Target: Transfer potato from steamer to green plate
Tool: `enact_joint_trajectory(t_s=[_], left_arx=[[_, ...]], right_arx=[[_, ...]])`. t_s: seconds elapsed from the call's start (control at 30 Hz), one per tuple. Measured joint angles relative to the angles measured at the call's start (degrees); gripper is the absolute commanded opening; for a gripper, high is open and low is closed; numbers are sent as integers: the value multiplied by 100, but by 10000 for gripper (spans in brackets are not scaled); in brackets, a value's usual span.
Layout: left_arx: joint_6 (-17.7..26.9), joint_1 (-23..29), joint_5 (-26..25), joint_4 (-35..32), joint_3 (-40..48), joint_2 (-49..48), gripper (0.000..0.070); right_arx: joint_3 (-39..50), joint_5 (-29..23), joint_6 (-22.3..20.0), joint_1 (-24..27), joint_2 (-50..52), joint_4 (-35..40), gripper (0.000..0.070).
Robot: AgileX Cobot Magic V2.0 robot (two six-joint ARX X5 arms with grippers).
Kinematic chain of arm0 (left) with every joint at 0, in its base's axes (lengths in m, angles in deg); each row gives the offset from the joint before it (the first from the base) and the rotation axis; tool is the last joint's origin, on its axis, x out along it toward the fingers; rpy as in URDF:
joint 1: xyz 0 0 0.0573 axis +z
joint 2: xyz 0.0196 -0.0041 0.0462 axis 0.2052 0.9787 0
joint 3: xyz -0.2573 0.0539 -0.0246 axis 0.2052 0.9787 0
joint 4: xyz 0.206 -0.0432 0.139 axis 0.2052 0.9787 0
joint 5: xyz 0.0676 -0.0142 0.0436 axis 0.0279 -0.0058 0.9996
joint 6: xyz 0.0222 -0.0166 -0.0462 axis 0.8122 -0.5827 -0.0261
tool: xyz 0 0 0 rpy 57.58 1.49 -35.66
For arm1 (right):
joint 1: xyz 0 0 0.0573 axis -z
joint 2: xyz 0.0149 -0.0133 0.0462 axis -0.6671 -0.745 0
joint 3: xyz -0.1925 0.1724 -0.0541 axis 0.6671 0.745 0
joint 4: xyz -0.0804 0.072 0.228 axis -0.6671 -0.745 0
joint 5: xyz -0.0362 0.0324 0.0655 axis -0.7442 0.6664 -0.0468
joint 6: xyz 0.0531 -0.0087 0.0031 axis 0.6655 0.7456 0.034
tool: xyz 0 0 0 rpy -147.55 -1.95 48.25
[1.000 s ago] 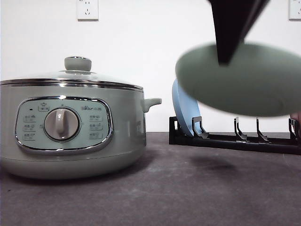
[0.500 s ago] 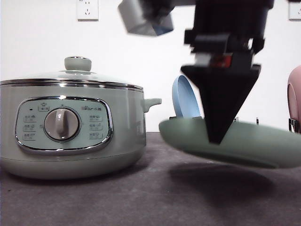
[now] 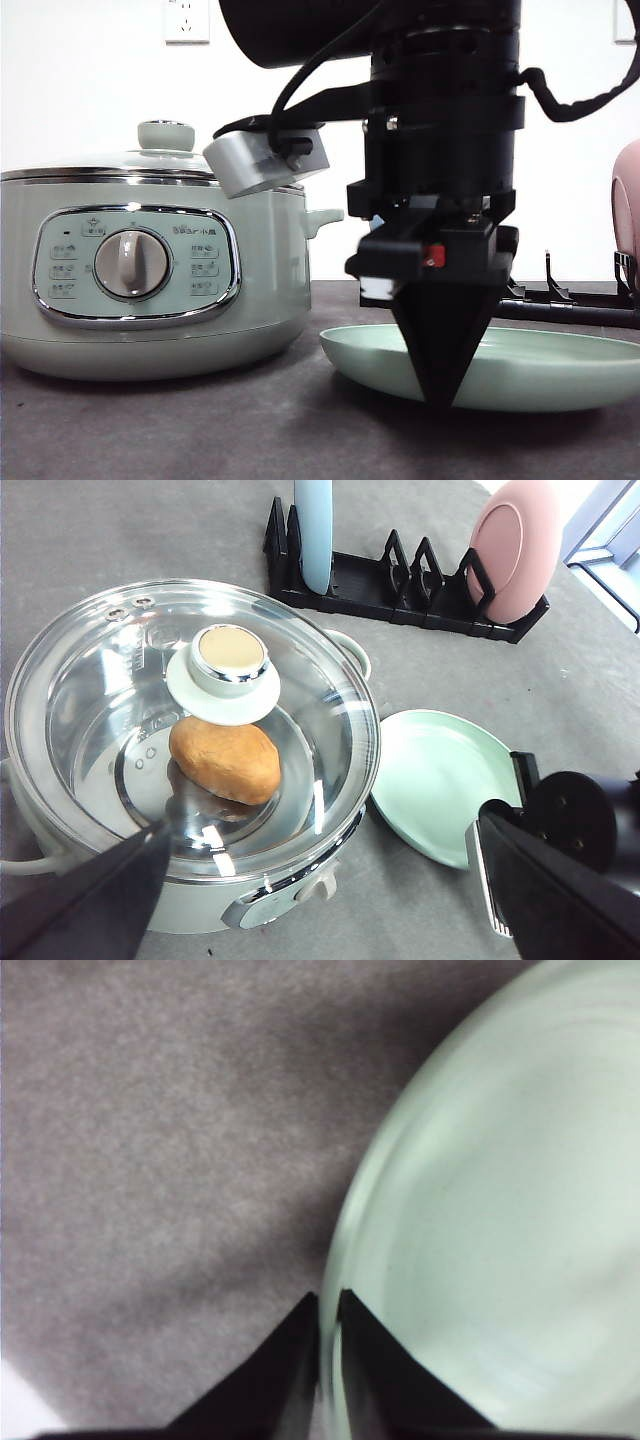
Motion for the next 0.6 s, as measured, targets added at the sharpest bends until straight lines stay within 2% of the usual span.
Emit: enact_joint_trajectory(t_s=[0.07,0.13,0.43,0.6], left_arx=[[2,0,0,0,0,-1,632],[1,0,0,0,0,-1,632],[1,0,0,0,-1,0,632],[2,0,0,0,0,0,632]], right_arx=[[0,124,6,7,-3,-2,269],[0,132,15,0,-4,-7,323],[-20,118,17,8,34,-133,329],[-282,119,13,100,556,-213,329]])
